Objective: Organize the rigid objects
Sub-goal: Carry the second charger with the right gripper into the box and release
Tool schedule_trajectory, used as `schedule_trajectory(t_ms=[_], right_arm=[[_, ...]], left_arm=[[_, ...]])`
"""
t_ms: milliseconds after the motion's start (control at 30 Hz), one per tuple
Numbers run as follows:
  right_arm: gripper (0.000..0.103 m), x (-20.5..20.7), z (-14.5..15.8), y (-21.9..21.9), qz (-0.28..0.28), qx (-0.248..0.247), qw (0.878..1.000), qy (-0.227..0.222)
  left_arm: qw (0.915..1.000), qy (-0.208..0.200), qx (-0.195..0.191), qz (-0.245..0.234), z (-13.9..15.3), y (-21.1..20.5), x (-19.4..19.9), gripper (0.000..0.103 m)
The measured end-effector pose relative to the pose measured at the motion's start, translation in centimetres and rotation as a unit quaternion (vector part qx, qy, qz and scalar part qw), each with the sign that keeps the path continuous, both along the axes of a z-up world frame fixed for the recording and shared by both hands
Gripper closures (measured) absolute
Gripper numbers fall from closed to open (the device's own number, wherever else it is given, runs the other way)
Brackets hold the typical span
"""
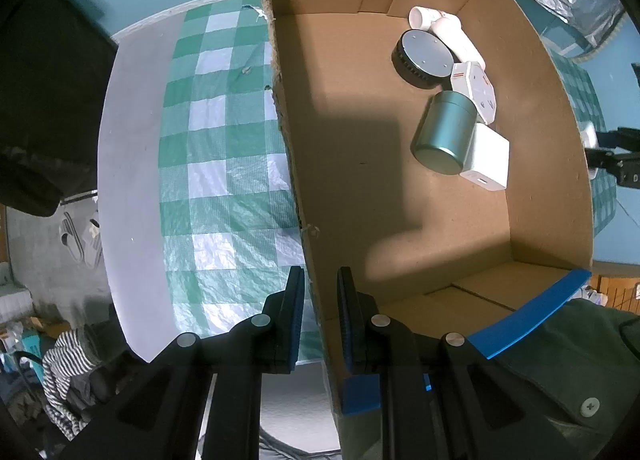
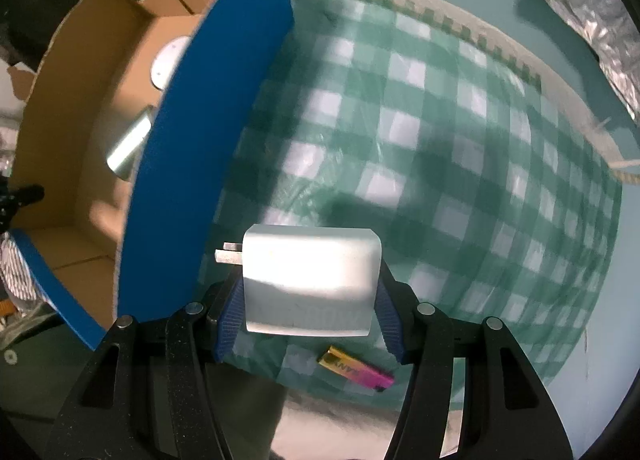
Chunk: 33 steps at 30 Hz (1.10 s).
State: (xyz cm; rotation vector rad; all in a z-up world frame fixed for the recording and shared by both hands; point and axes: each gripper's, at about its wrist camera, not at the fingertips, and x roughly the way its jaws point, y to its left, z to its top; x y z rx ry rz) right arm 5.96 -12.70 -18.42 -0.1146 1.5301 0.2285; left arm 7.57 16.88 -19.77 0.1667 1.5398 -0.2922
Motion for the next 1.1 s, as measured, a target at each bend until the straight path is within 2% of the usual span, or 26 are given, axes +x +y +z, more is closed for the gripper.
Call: schedule_trajectory(t_ms=[567, 767, 1100], right_arm=[[0.045, 4.3, 5.2, 5.0, 0.092, 0.016, 0.994, -0.055], [0.045, 5.4, 5.6, 8.0, 0.14, 0.017, 0.988, -0.065], [0.045, 5.4, 4.2, 12.1, 0.224, -0.001, 0.972, -0.064]], left_arm=[[0.9999, -0.005, -0.002, 0.01, -0.1, -0.1, -0.5, 0.087], [0.9999, -0.008, -0.004, 0.015, 0.0, 0.0, -0.7, 0.087], [0.9998, -0.012, -0.004, 0.015, 0.1, -0.1, -0.6, 0.087]])
